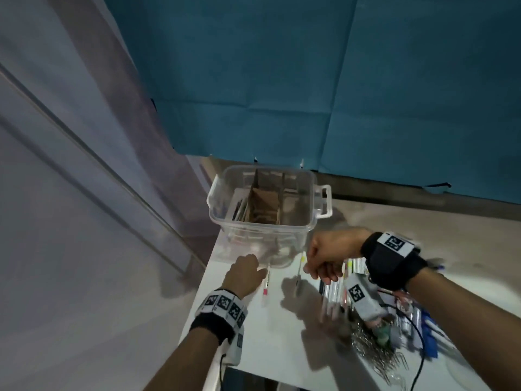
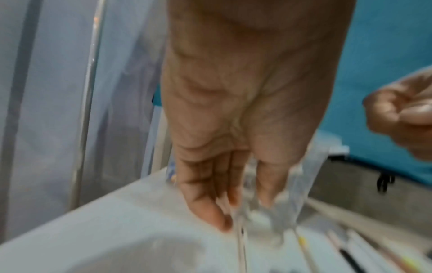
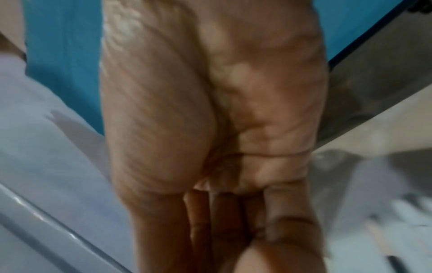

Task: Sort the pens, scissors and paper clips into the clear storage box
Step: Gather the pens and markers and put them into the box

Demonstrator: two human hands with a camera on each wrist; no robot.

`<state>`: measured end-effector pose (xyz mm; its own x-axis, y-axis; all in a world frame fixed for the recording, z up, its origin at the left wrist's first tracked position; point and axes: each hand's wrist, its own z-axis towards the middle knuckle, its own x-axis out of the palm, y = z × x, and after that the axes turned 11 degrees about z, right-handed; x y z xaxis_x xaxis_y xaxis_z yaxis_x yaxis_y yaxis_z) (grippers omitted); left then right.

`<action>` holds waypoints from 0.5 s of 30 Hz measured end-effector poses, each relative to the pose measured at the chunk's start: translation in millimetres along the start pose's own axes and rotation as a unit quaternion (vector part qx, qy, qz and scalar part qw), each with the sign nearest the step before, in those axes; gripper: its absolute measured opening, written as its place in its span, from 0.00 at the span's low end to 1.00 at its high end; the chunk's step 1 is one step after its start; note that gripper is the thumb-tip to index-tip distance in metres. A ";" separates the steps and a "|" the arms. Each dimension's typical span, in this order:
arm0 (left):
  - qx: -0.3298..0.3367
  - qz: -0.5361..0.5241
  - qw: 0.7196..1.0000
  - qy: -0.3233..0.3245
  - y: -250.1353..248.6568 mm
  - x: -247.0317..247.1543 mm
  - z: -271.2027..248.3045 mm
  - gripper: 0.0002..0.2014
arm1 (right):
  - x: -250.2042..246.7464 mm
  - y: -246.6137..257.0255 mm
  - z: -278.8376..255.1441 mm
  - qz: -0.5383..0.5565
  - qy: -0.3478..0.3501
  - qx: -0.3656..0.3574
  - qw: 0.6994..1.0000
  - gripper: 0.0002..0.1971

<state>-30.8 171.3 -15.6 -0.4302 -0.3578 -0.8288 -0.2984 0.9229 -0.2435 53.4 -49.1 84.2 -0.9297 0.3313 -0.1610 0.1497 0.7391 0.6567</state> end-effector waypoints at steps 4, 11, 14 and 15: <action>-0.029 0.031 0.998 -0.041 -17.6 40.4 13.1 0.19 | 14.8 -44.2 29.5 -0.053 -0.158 0.082 0.983 0.12; -0.017 -0.073 0.996 -0.057 -57.8 53.5 23.5 0.12 | 44.6 -81.9 74.5 -0.039 -0.381 0.076 0.921 0.08; 0.002 -0.127 0.990 -0.059 -71.8 60.8 28.3 0.14 | 54.8 -87.5 84.8 -0.020 -0.408 0.085 0.909 0.10; 0.013 -0.133 0.989 -0.064 -74.9 65.9 29.8 0.14 | 57.8 -88.4 87.3 -0.013 -0.413 0.087 0.907 0.11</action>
<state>-11.4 82.8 -67.0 -0.2277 -0.5693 -0.7899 -0.3646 0.8021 -0.4730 15.8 -44.2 -47.4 -0.3758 0.5855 -0.7184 0.2482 0.8104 0.5307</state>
